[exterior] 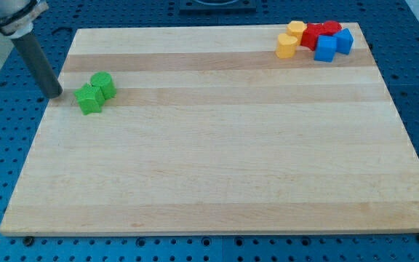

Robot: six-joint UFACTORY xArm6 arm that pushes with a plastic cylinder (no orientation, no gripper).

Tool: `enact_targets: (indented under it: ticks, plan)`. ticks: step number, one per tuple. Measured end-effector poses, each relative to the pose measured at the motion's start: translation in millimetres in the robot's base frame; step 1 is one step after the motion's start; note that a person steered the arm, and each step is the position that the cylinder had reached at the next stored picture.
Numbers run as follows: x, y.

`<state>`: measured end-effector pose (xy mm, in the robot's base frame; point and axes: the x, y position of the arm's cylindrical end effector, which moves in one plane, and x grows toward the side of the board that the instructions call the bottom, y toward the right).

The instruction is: Move green circle closer to blue cube

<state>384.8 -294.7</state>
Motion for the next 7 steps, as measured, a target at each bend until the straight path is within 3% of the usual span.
enact_targets:
  ticks: [2,4,5,7]
  plan:
    - [-4,88]
    - [-6,0]
    - [-15,7]
    - [-34,134]
